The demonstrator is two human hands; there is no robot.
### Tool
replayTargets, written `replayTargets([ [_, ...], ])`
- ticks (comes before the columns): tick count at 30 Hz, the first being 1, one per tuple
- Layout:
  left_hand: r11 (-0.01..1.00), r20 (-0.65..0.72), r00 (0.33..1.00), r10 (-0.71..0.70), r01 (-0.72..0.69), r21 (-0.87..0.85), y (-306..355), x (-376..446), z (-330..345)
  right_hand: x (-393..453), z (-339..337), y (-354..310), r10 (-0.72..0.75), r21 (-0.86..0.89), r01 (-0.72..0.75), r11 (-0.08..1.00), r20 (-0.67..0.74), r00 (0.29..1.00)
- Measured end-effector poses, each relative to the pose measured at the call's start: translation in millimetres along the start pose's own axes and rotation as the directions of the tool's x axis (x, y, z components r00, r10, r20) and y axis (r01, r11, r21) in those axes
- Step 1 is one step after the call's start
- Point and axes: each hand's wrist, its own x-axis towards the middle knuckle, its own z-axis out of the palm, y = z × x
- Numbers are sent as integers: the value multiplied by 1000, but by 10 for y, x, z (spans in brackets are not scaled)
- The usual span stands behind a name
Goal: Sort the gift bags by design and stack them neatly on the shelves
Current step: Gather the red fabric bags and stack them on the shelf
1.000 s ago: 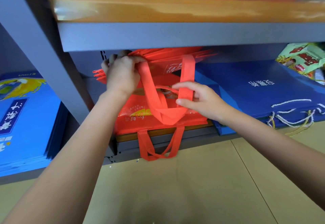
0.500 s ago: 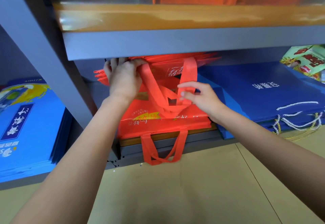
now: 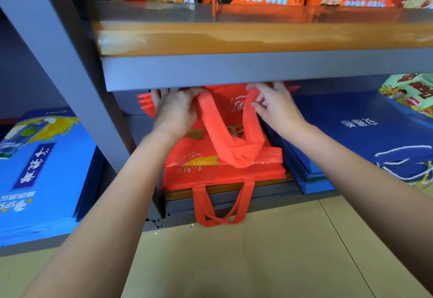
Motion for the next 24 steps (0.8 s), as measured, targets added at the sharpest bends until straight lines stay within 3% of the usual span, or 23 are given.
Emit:
replayTargets([
  [5, 943, -59, 988, -145, 120, -310, 85, 18, -101, 265, 105, -60, 22, -89, -22, 996, -5, 1000],
  [9, 1000, 0, 1000, -26, 26, -10, 43, 10, -52, 158, 71, -81, -11, -114, 14, 993, 26, 1000],
  [11, 991, 14, 998, -54, 52, 125, 18, 9, 2, 52, 44, -91, -40, -54, 44, 998, 88, 995],
  [13, 973, -31, 997, -66, 71, 220, 3, -5, 63, -41, 32, -71, -104, 2, 104, 995, 150, 983],
  [16, 970, -181, 982, -58, 98, 222, -23, 54, 176, -175, 22, -16, -163, -11, 168, 986, 188, 969],
  [20, 975, -240, 969, -50, 100, 200, 1, 204, 240, -540, 143, -50, -347, -202, 350, 915, 55, 936],
  [22, 972, -273, 962, -20, 83, 221, 32, 176, 285, -734, 307, -35, -450, -344, 477, 809, 160, 879],
  [24, 948, -350, 935, 51, 65, 313, 25, 34, 376, -828, 434, 22, -412, -432, 503, 748, 293, 863],
])
